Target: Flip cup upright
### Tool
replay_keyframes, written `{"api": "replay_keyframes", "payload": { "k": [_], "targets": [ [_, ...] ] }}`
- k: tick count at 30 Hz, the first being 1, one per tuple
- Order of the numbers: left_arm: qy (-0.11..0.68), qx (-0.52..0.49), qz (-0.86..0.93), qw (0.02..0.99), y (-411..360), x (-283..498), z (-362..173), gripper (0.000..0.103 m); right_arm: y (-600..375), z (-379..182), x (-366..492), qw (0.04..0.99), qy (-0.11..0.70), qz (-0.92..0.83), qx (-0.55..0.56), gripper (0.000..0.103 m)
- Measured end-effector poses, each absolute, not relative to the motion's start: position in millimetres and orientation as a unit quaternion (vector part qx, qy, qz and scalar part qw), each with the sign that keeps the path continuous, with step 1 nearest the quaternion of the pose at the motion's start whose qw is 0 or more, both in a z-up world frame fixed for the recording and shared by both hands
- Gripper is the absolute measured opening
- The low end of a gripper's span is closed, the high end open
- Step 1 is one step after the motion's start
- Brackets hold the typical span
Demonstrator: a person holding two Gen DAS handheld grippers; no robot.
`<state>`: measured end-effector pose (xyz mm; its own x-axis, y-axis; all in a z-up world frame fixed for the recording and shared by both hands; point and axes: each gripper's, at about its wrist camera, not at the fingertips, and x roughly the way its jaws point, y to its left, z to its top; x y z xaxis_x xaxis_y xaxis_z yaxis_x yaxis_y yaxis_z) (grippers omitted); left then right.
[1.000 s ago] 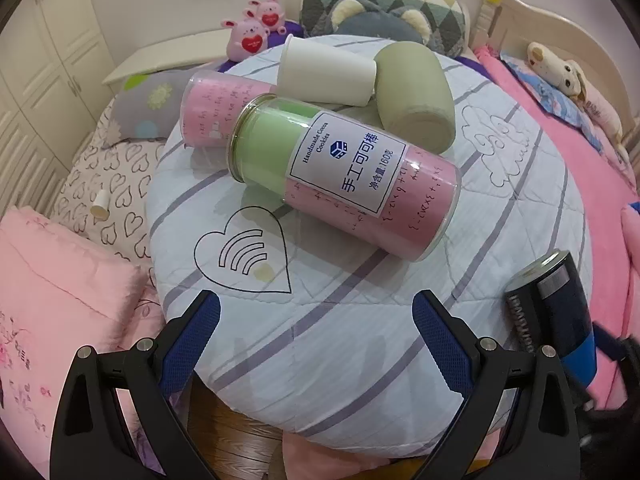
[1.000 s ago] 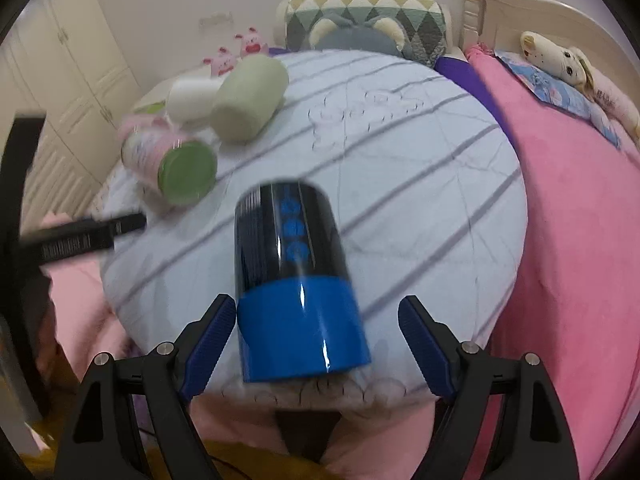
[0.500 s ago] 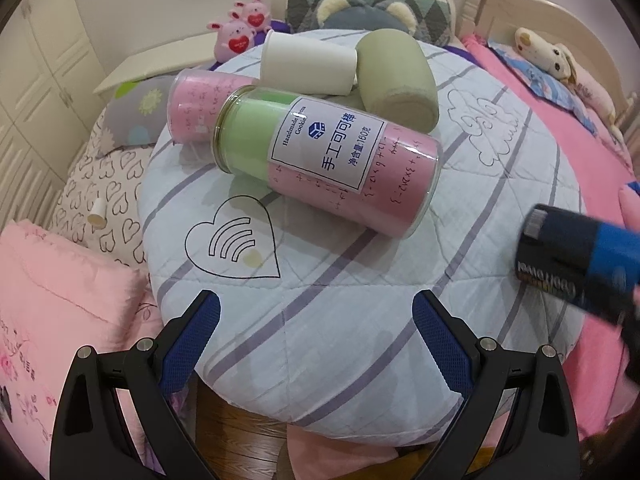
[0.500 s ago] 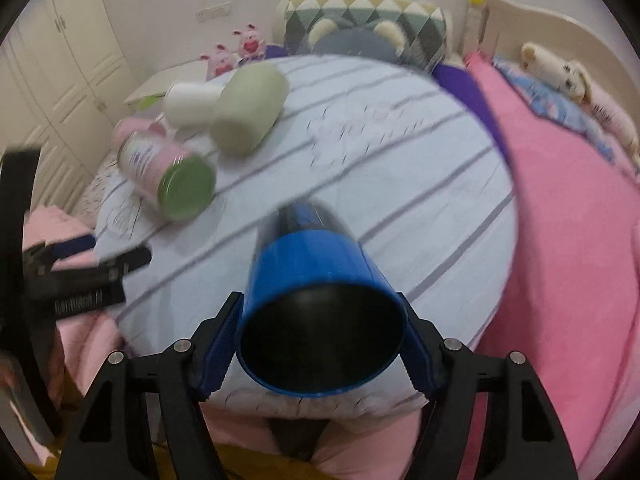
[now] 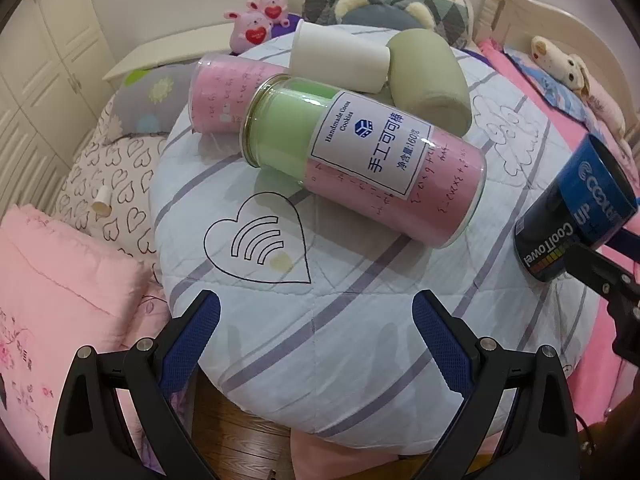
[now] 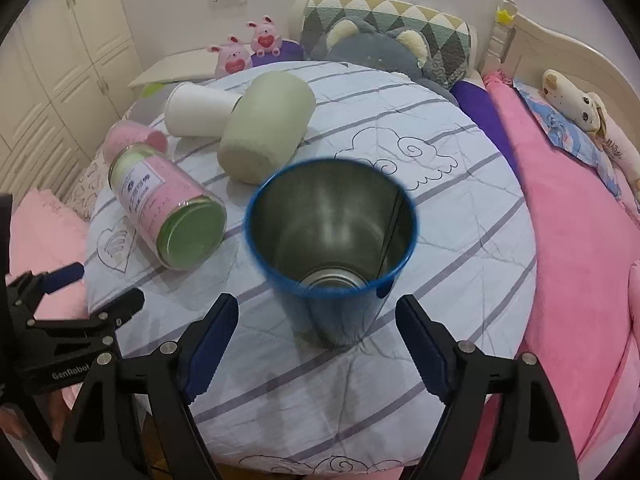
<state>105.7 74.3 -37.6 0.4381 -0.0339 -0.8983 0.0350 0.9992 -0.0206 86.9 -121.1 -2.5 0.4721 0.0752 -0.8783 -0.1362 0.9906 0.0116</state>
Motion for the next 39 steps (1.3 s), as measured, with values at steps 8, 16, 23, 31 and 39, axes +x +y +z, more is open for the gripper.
{"api": "replay_keyframes", "payload": {
  "k": [8, 16, 23, 31, 39],
  "targets": [
    [0.514, 0.001, -0.03, 0.857, 64.1, 94.2, -25.1, 0.098, -127.9, 11.7, 71.9, 0.871, 0.487, 0.06, -0.018, 0.082],
    [0.493, 0.013, -0.04, 0.869, 43.3, 76.3, -9.6, 0.098, -143.8, 27.7, 47.2, 0.893, 0.446, 0.062, -0.006, 0.082],
    [0.459, 0.017, -0.05, 0.887, 18.7, 50.7, 3.9, 0.098, -164.2, 33.8, 20.7, 0.913, 0.405, 0.05, 0.003, 0.082],
    [0.404, 0.02, -0.066, 0.912, -10.7, 13.5, 13.8, 0.098, -184.2, 32.0, -16.2, 0.94, 0.339, 0.041, 0.02, 0.082],
    [0.326, 0.026, -0.065, 0.943, -21.7, -17.9, 20.5, 0.098, -193.8, 25.2, -47.3, 0.966, 0.259, 0.017, 0.015, 0.082]
  ]
}}
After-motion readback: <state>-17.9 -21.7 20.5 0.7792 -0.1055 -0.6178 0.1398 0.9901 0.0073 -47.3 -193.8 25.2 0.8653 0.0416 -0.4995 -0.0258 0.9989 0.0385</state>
